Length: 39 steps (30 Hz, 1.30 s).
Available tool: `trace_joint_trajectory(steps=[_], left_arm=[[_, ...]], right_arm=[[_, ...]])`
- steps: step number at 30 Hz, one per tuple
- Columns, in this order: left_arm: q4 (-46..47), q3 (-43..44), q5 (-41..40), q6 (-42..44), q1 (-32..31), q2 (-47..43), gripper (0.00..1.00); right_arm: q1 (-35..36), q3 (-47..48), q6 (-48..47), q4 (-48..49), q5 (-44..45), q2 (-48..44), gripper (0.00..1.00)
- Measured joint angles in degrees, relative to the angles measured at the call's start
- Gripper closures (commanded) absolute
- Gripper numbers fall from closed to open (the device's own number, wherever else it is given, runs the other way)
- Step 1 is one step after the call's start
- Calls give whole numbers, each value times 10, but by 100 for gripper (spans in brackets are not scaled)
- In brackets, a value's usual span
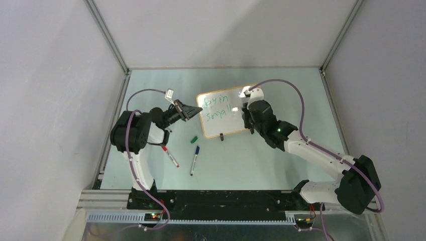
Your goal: Write a sentence on the whiteboard
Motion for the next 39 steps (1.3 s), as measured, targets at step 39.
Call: trace_joint_trajectory(steps=[39], left_arm=[[0, 0, 0, 0, 0, 0, 100]], right_arm=[[-39, -86, 8, 99, -49, 9, 100]])
